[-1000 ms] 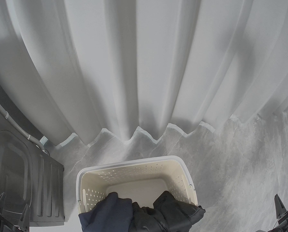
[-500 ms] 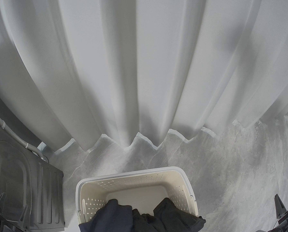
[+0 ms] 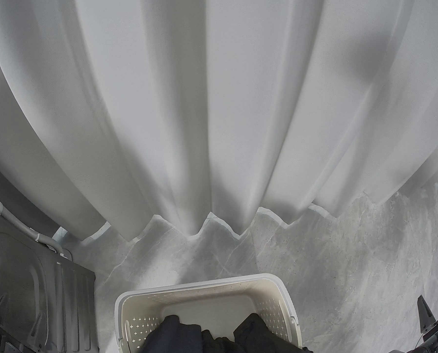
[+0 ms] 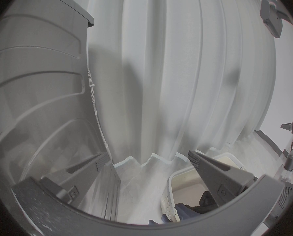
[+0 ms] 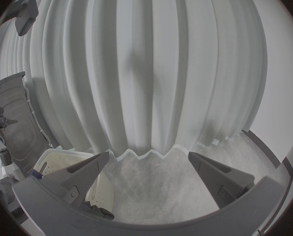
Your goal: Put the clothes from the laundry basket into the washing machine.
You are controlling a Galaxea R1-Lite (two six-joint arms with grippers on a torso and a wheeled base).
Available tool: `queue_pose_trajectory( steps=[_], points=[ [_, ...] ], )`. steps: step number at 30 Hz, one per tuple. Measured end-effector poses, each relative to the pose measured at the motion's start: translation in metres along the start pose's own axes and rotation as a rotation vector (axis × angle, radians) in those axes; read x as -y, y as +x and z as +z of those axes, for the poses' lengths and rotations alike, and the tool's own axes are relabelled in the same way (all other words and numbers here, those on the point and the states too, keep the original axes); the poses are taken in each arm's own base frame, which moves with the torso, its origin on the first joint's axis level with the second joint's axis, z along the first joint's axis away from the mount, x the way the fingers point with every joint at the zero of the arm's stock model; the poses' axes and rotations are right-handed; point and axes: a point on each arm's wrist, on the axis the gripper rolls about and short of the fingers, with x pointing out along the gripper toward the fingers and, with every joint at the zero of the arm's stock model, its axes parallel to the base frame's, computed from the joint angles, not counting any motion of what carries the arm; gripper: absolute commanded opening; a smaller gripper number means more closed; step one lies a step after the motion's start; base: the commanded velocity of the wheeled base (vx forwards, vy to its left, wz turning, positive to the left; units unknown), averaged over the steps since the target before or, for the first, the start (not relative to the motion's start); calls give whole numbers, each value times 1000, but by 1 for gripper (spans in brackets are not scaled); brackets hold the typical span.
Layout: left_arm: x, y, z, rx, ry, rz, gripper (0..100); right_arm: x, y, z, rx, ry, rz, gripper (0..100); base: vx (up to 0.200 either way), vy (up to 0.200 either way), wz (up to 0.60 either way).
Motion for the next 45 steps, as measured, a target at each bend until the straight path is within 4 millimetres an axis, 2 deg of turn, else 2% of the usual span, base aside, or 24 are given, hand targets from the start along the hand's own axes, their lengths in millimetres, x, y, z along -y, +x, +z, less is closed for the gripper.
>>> queue_pose_trajectory(
  steps=[37,45],
  points=[
    [0,0,0,0,0,0,100,0,0,0,0,0,0,100,0,0,0],
    [0,0,0,0,1,0,100,0,0,0,0,0,-4,100,-200,0,0]
  ],
)
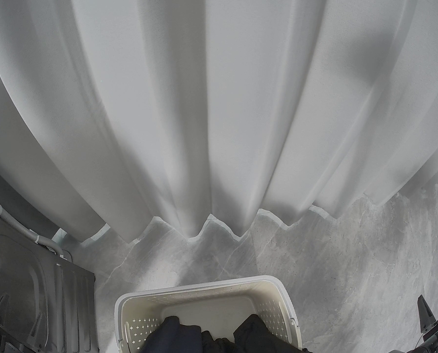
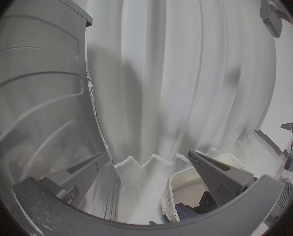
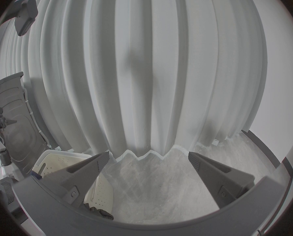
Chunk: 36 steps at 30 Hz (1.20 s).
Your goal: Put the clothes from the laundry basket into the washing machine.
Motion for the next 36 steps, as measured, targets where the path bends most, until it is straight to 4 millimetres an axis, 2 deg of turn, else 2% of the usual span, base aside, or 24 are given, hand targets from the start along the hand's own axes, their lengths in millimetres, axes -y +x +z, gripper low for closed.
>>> queue_pose_trajectory(
  steps=[36],
  points=[
    [0,0,0,0,-1,0,100,0,0,0,0,0,-1,100,-200,0,0]
  ],
)
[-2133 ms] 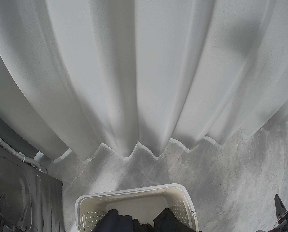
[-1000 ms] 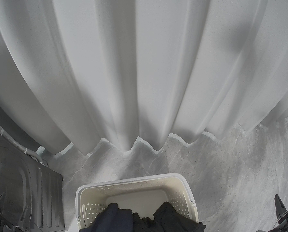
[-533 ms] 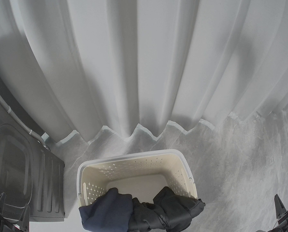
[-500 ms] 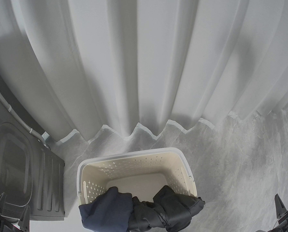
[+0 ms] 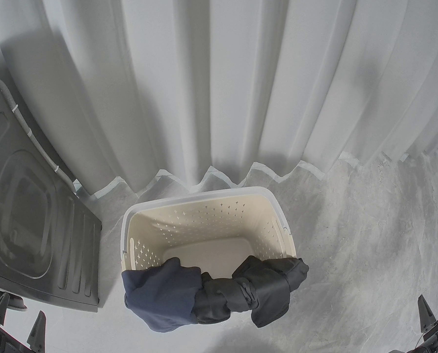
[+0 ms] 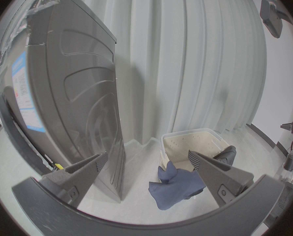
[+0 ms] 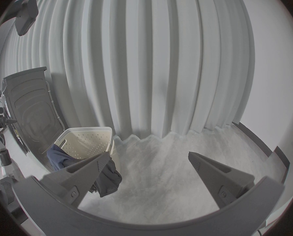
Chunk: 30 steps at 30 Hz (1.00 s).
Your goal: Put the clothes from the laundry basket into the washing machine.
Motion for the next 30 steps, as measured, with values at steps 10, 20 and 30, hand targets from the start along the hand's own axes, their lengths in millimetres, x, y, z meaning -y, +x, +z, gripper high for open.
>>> queue_pose_trajectory(
  steps=[10,20,30],
  points=[
    [0,0,0,0,0,1,100,0,0,0,0,0,0,100,-200,0,0],
    [0,0,0,0,0,-1,100,0,0,0,0,0,-1,100,-200,0,0],
    [0,0,0,0,0,0,100,0,0,0,0,3,1,100,-200,0,0]
  ],
)
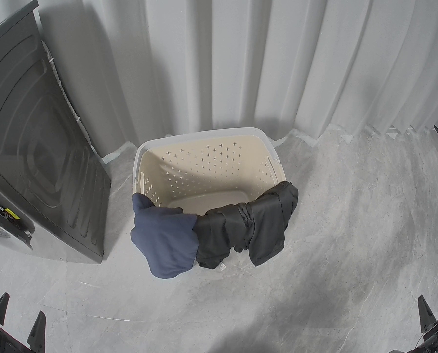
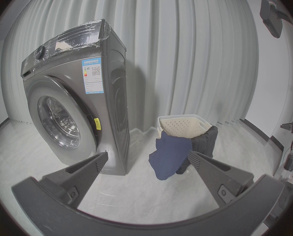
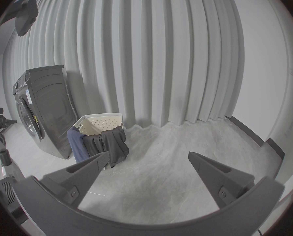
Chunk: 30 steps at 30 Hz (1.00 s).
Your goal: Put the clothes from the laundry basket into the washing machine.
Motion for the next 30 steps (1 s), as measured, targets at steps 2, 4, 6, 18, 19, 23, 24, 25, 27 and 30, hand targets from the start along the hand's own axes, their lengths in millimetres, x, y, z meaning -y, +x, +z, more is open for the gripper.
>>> queue_pose_trajectory(
  steps=[2,4,6,18,19,23,24,25,27,30],
  points=[
    [0,0,0,0,0,1,100,0,0,0,0,0,-1,100,-200,0,0],
    [0,0,0,0,0,0,100,0,0,0,0,0,-2,100,-200,0,0],
    [0,0,0,0,0,1,100,0,0,0,0,0,-2,100,-200,0,0],
    [0,0,0,0,1,1,100,0,0,0,0,-3,5,100,-17,83,0],
    [0,0,0,0,1,1,100,0,0,0,1,-2,5,100,0,200,0],
    [0,0,0,1,0,3,100,0,0,0,0,-1,6,100,0,200,0],
    [0,0,0,0,0,2,100,0,0,0,0,-1,5,100,0,200,0],
    [0,0,0,0,-1,1,100,0,0,0,0,-1,5,100,0,200,0],
    [0,0,0,0,-1,1,100,0,0,0,1,-1,4,100,0,200,0],
    [0,0,0,0,-1,1,100,0,0,0,1,-1,5,100,0,200,0]
  ],
)
